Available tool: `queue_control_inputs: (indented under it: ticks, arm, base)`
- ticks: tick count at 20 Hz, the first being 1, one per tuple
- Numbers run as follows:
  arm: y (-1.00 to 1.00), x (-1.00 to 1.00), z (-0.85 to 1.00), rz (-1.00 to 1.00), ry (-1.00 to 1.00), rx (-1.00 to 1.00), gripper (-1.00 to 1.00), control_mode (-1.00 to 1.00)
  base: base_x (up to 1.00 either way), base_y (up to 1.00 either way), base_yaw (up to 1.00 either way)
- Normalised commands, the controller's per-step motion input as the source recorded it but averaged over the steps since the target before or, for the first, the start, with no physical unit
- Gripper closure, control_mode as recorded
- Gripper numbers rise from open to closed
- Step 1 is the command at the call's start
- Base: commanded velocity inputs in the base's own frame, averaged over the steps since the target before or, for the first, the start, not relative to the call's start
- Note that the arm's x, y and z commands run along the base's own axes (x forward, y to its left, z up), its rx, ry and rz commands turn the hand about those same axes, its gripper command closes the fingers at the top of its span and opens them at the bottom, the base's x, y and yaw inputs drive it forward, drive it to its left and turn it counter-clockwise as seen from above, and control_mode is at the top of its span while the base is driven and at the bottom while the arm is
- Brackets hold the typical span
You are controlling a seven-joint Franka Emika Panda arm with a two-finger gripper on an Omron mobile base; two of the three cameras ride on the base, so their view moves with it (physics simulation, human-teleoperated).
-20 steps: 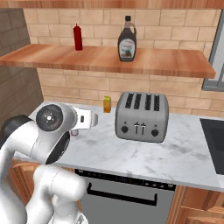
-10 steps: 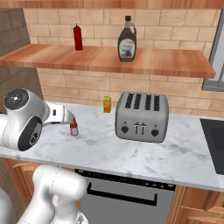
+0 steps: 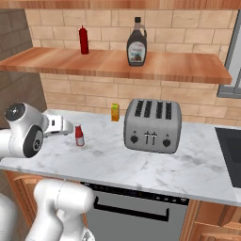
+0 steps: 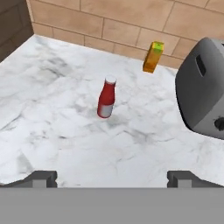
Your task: Pick the syrup bottle and ketchup from the counter and place them in the cabinet.
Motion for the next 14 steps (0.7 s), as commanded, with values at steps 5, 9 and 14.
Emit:
queue_control_inputs:
  ticks: [5, 9, 14]
  arm:
    - [0.27, 0.61, -0.32, 0.0, 0.02, -0.04, -1.0, -1.0]
    - [0.01, 0.6, -0.06, -0.02, 0.0, 0.0, -1.0, -1.0]
    - [-0.05, 0.53, -0.08, -0.04, 0.01, 0.0, -1.0, -1.0]
  base:
    - [0.0, 0.0, 0.0]
    - [0.0, 0.0, 0.0]
    - [0.0, 0.0, 0.0]
